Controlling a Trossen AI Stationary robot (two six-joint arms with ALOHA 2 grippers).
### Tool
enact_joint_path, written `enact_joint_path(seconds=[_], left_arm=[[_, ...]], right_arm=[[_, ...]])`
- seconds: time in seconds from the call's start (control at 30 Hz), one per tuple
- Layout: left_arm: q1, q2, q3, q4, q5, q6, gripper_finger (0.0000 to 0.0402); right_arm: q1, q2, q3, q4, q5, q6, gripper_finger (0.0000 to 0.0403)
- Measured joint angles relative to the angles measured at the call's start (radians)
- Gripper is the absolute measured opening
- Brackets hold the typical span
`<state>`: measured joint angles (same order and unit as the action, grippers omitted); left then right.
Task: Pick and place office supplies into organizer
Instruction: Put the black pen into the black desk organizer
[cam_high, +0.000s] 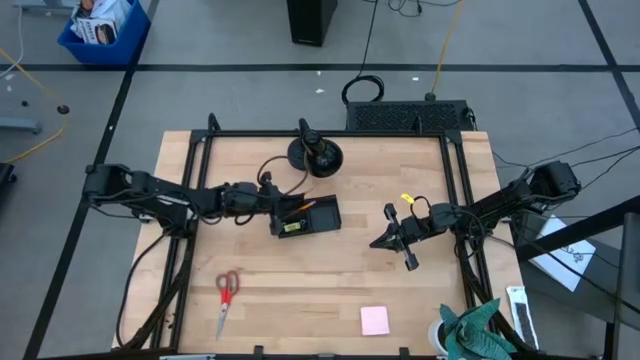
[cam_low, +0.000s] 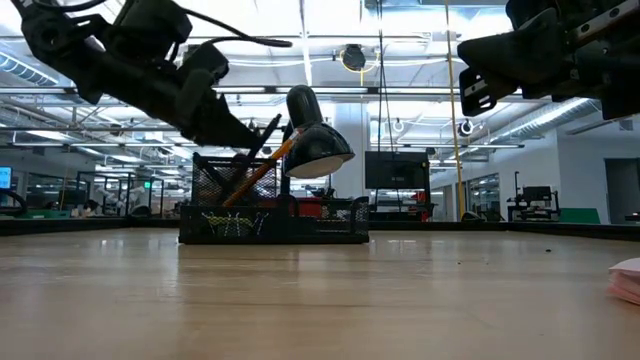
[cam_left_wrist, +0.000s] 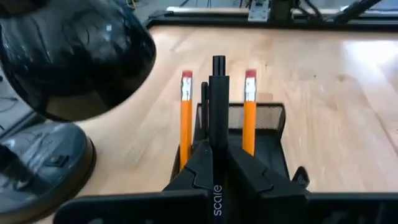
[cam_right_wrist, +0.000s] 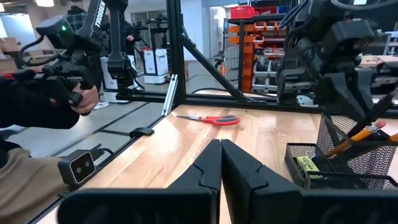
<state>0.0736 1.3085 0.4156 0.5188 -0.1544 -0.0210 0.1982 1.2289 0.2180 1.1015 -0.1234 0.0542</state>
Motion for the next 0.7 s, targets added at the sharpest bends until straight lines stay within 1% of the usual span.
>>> enact_joint_path(seconds=[0.13,0.23,0.37,0.6,0.7], left_arm=[[0.007,0.001,0.000,-0.033,0.000,-0.015,0.0008],[0.011,0.001,0.000,-0.076,0.000,-0.026,0.0007],[0.011,0.001,0.000,-0.080,0.000,-0.040,0.0020],[0.010,0.001,0.000,-0.075,0.000,-0.045,0.0016],[0.010,0.001,0.000,-0.074,0.000,-0.045,0.0034]], right_arm=[[0.000,0.000,0.000,-0.001,-0.001,-0.014,0.0004],[0.000,0.000,0.000,-0.001,-0.002,-0.014,0.0004],[0.000,0.000,0.000,-0.001,-0.003,-0.014,0.0004],[0.000,0.000,0.000,0.000,-0.003,-0.014,0.0004],[0.000,0.000,0.000,0.000,-0.003,-0.014,0.0004]])
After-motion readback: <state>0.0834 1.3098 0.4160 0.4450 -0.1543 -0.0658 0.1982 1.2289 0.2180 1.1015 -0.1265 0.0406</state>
